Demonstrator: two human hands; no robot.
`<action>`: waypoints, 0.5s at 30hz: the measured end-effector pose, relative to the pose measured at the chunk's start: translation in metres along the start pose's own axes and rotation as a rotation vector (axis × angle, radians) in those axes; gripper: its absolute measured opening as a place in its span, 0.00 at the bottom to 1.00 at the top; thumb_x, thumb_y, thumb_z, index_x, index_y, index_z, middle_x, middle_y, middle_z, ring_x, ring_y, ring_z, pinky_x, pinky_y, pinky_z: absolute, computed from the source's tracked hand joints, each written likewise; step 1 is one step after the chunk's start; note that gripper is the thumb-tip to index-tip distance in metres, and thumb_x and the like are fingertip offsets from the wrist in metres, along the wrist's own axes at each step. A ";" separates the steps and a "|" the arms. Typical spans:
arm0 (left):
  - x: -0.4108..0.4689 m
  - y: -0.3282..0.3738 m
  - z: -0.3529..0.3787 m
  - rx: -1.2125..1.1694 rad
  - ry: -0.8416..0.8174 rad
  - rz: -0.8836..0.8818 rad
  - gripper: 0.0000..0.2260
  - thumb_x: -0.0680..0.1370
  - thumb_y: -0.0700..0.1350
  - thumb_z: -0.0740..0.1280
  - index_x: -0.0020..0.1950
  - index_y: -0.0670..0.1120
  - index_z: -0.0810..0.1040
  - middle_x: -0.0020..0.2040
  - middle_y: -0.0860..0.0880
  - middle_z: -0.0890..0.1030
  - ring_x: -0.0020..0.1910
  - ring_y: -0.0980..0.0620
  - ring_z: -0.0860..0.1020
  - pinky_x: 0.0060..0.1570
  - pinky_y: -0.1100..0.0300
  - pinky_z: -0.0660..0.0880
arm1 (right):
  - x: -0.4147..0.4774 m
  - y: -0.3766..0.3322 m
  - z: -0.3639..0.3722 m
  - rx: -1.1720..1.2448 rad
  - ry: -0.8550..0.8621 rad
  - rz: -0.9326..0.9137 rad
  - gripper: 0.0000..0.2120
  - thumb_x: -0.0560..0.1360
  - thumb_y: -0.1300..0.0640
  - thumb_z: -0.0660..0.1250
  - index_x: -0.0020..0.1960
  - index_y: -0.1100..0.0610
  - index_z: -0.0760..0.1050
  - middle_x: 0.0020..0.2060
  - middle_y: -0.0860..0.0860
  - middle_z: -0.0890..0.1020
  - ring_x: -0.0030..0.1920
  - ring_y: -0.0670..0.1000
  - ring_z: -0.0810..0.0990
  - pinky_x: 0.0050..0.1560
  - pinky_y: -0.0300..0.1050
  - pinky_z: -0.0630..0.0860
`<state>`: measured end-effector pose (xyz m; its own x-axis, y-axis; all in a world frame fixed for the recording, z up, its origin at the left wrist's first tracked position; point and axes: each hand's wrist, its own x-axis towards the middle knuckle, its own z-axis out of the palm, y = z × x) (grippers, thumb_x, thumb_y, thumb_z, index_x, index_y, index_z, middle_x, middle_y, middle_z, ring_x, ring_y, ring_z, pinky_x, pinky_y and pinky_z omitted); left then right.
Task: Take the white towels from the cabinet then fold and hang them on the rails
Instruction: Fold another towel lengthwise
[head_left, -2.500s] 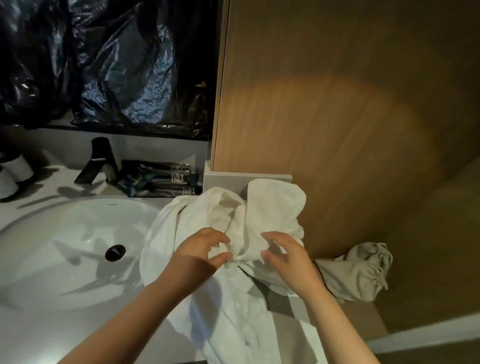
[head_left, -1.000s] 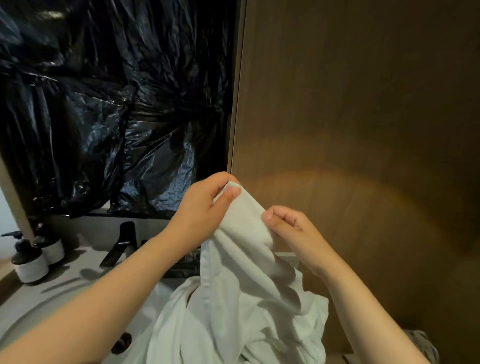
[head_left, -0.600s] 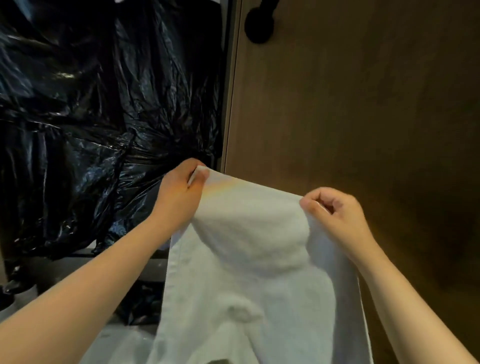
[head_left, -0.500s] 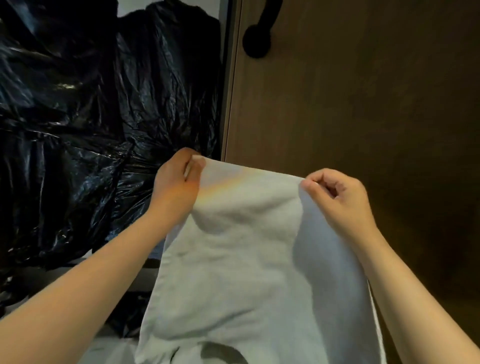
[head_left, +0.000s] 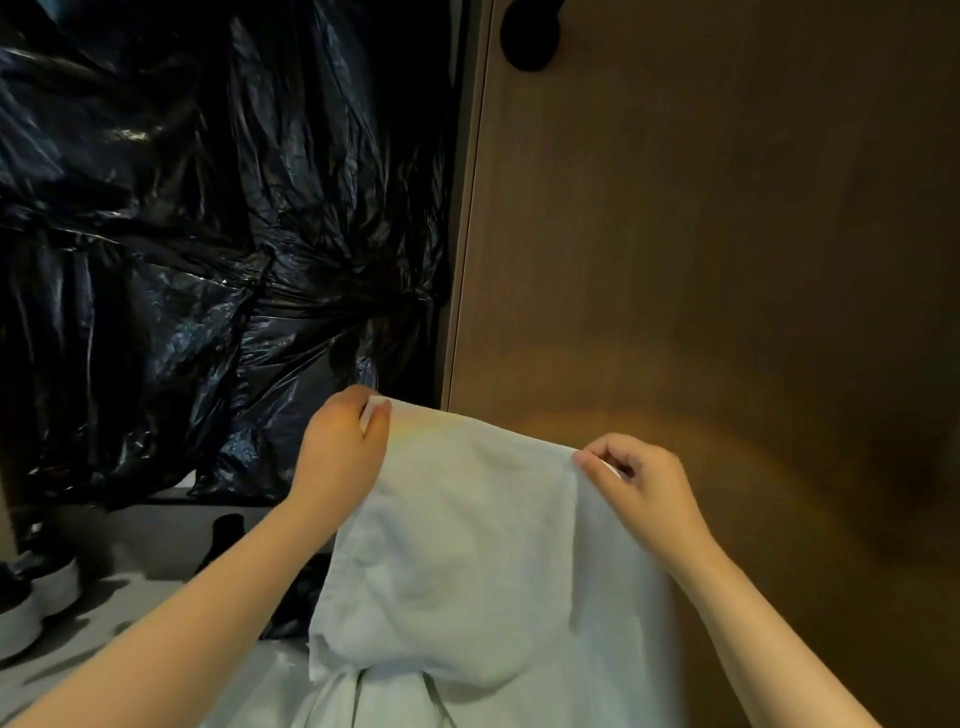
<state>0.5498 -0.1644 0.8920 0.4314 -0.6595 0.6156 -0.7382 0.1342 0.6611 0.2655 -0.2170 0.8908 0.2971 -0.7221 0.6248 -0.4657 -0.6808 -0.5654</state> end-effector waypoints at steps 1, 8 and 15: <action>-0.003 0.005 -0.001 -0.025 0.017 0.020 0.08 0.81 0.43 0.59 0.47 0.43 0.77 0.41 0.48 0.77 0.40 0.54 0.74 0.36 0.66 0.68 | 0.001 -0.007 0.000 0.030 -0.012 -0.014 0.08 0.77 0.54 0.67 0.40 0.51 0.80 0.35 0.43 0.81 0.40 0.47 0.80 0.39 0.42 0.77; -0.037 0.049 -0.001 -0.274 -0.195 0.108 0.10 0.75 0.50 0.71 0.56 0.58 0.77 0.53 0.62 0.75 0.53 0.73 0.71 0.45 0.82 0.65 | 0.004 -0.049 0.006 0.187 -0.124 -0.109 0.07 0.78 0.56 0.67 0.42 0.52 0.81 0.35 0.43 0.81 0.40 0.45 0.80 0.38 0.32 0.74; -0.035 0.063 -0.003 -0.407 -0.515 0.099 0.10 0.73 0.56 0.68 0.49 0.53 0.83 0.45 0.58 0.83 0.46 0.64 0.79 0.44 0.72 0.73 | 0.007 -0.060 0.003 0.236 -0.165 -0.179 0.06 0.78 0.57 0.68 0.43 0.54 0.82 0.35 0.44 0.81 0.38 0.46 0.79 0.37 0.34 0.72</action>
<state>0.4898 -0.1304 0.9129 -0.0060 -0.8856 0.4644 -0.4633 0.4141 0.7835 0.2984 -0.1815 0.9276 0.4965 -0.5859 0.6405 -0.1938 -0.7941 -0.5761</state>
